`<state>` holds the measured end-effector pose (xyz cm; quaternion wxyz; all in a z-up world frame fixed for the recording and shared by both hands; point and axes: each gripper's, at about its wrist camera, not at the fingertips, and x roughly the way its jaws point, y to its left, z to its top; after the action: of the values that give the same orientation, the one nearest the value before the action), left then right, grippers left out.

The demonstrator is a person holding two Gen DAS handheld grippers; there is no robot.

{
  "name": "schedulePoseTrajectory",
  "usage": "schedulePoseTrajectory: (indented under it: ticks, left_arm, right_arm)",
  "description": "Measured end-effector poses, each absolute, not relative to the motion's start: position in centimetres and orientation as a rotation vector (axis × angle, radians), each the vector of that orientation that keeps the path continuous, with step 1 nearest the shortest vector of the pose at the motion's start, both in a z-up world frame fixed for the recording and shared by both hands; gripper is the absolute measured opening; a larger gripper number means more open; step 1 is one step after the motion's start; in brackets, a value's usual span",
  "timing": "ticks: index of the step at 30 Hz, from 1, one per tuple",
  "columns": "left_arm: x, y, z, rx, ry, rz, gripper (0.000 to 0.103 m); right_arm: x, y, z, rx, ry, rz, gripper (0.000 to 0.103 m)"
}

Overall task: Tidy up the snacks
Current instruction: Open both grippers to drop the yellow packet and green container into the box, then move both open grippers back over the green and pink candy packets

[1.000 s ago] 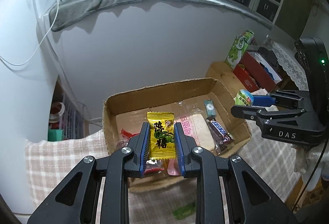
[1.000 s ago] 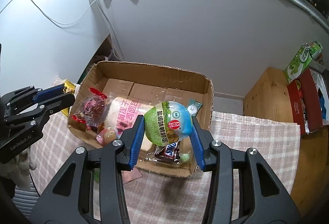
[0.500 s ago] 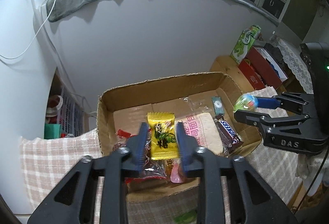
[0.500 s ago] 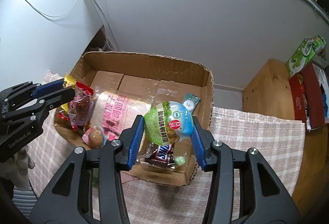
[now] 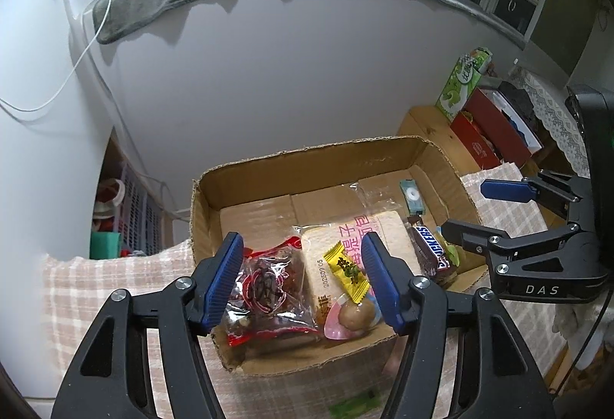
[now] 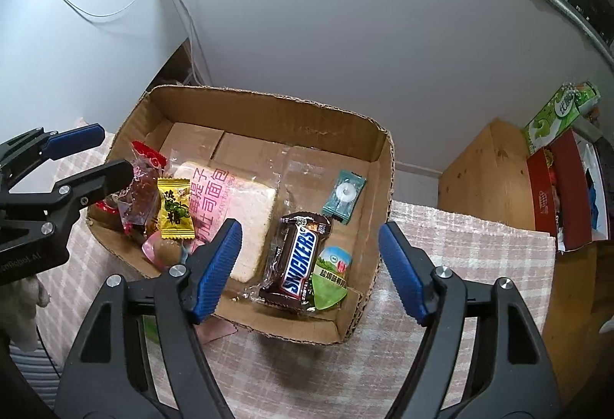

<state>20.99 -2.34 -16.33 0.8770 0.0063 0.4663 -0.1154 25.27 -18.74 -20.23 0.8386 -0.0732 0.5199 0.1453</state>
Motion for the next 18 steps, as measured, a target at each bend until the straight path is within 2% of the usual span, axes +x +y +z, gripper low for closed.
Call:
schedulePoseTrajectory:
  ticks: [18]
  left_arm:
    - [19.2, -2.8, -14.5, 0.037, 0.928, -0.241, 0.063]
  right_arm:
    - [23.2, -19.4, -18.4, -0.138, 1.065, 0.293, 0.077]
